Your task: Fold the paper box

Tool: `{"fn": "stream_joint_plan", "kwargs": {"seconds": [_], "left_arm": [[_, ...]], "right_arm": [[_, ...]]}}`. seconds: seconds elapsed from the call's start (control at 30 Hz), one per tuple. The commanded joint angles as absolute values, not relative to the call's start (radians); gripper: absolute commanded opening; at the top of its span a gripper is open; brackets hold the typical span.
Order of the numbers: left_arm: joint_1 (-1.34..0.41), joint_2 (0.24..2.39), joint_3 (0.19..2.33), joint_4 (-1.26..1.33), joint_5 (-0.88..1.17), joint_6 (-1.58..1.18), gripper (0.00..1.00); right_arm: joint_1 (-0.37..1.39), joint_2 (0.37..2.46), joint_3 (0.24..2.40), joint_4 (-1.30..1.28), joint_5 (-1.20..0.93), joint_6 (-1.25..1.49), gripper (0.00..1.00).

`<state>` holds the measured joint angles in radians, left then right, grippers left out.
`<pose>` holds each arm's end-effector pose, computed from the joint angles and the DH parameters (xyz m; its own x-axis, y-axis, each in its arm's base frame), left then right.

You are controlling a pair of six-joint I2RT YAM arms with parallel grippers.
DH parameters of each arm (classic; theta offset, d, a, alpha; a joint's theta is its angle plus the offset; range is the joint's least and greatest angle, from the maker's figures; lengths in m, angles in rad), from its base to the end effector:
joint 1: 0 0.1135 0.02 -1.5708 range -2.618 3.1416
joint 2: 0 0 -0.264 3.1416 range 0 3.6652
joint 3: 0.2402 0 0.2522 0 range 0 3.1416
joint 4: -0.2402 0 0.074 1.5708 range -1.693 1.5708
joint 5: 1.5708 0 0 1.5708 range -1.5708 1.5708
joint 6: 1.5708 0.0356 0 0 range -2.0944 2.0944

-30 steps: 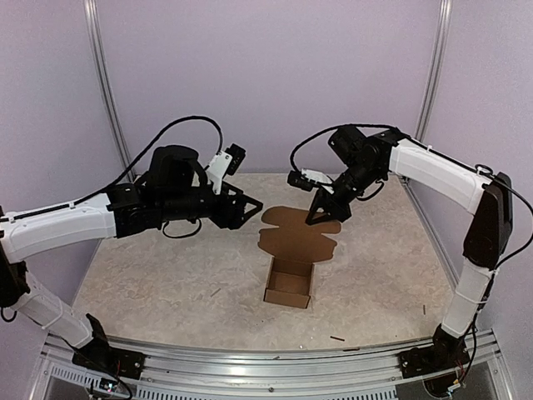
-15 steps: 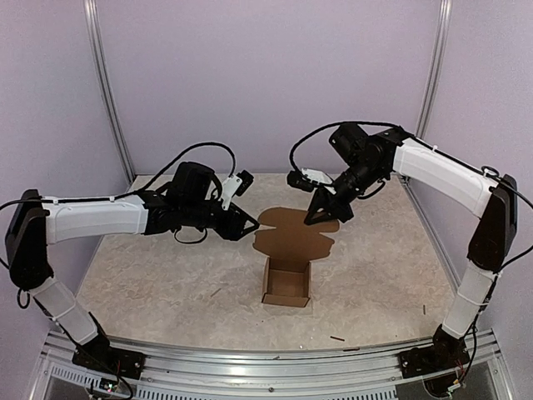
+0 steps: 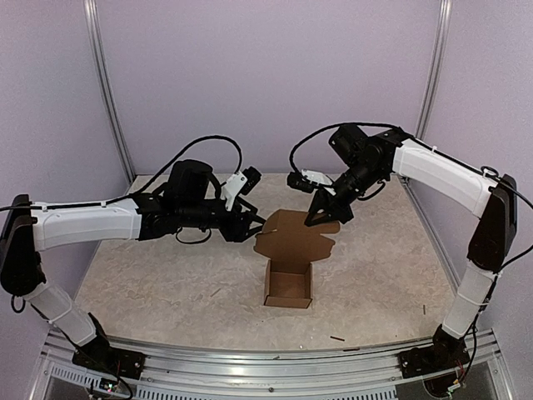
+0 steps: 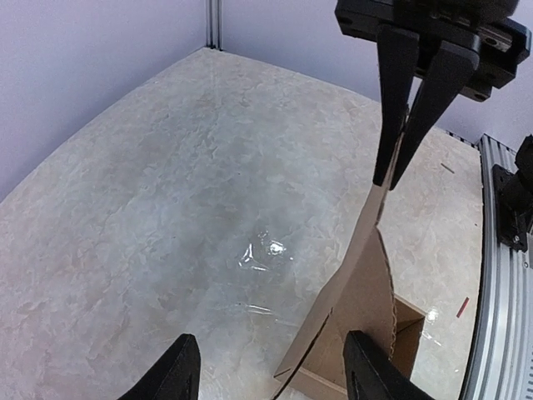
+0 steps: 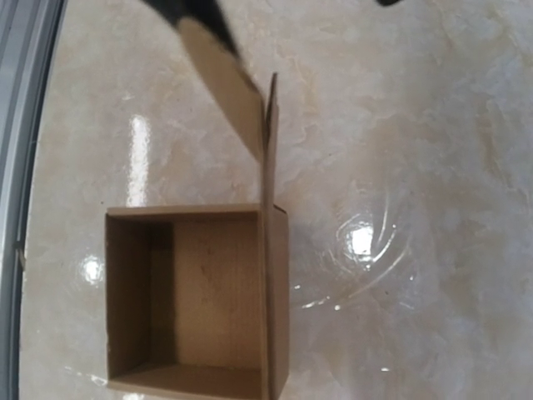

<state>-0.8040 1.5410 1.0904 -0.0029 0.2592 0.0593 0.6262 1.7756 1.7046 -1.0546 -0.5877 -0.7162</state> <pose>0.2406 -0.2629 0.2772 -0.2527 0.3449 -0.9040 0.8725 0.4851 -0.0588 0.2857 0.2310 0.3209 -0.1044 -0.7498 -0.6534 -0.9939 0.0558 0.0947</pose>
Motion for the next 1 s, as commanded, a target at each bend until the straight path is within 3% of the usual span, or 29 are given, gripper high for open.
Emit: {"fn": "stream_joint_plan", "kwargs": {"seconds": [0.0,0.73,0.97], "left_arm": [[-0.824,1.518,1.081,0.024,0.343,0.100,0.58],[-0.832,1.616,1.122,0.122,0.611,0.117,0.57],[-0.831,1.649,1.146,0.131,0.653,0.124,0.41]], "right_arm": [[0.637,1.780,1.726,-1.063,-0.590,-0.697,0.00],[0.651,1.777,1.735,-1.129,-0.708,-0.761,0.00],[0.656,1.770,1.733,-1.173,-0.760,-0.813,0.00]]}}
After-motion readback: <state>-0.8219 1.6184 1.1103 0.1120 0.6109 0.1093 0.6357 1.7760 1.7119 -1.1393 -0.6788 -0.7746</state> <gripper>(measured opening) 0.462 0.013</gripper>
